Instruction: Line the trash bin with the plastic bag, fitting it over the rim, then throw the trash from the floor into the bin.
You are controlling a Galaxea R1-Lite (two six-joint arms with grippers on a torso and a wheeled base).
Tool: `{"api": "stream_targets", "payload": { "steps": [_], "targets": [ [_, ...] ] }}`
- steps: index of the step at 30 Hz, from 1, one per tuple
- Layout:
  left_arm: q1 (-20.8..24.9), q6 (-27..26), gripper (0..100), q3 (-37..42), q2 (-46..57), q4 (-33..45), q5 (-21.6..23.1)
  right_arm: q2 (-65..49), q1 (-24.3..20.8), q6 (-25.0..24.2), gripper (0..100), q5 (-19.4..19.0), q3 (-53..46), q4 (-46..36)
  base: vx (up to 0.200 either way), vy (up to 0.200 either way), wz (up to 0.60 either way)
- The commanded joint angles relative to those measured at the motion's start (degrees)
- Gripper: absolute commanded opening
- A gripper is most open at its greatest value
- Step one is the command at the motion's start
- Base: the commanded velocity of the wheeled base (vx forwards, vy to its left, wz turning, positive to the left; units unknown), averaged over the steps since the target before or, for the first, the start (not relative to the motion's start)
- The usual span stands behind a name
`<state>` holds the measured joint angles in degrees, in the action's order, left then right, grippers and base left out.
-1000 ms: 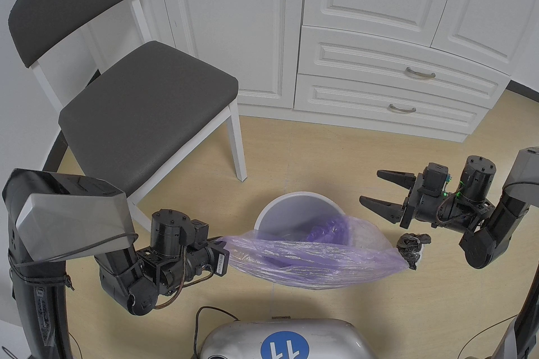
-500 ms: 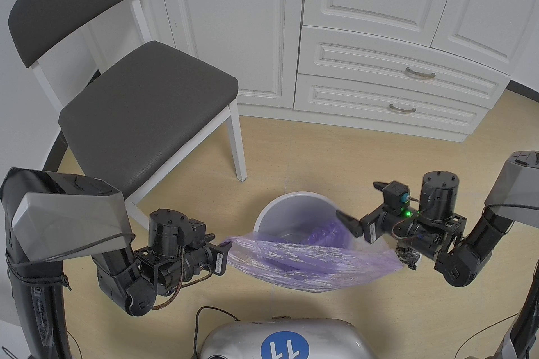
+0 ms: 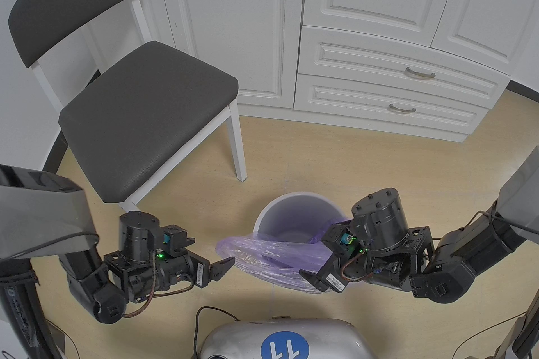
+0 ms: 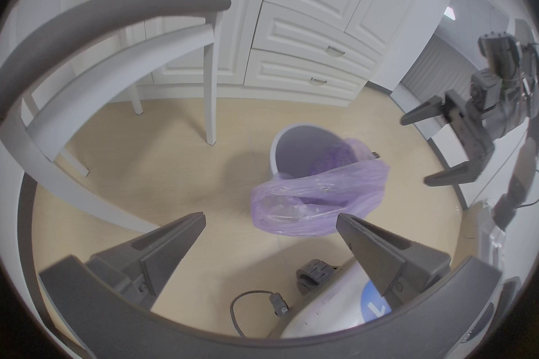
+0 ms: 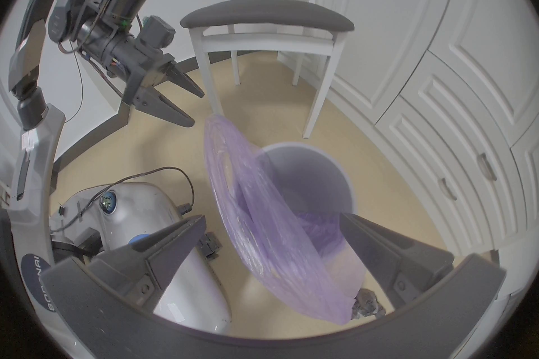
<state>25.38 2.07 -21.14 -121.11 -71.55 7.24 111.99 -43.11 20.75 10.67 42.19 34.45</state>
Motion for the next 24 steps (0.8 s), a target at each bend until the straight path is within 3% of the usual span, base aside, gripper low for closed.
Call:
{"api": "stream_targets", "payload": {
  "steps": [1, 11, 16, 24],
  "targets": [
    [-2.18, 0.12, 100, 4.97, 8.61, -0.17, 2.87, 0.42, -3.21, 0.70, 100, 1.29, 1.58, -0.09, 0.000, 0.000, 0.00],
    [-2.35, 1.18, 100, 6.90, 9.49, -3.42, 4.98, 6.48, -3.39, 1.93, 100, 1.55, 3.86, -0.09, 0.000, 0.000, 0.00],
    [-3.85, 2.15, 100, 8.04, 9.93, -8.61, 5.42, 10.44, -1.89, 2.02, 100, 7.88, 7.38, 0.27, 0.000, 0.000, 0.00],
    [-3.94, 1.88, 100, 10.42, 10.02, -9.05, 6.56, 11.76, -1.10, 2.10, 100, 8.14, 9.05, 0.00, 0.000, 0.000, 0.00]
  ]
}}
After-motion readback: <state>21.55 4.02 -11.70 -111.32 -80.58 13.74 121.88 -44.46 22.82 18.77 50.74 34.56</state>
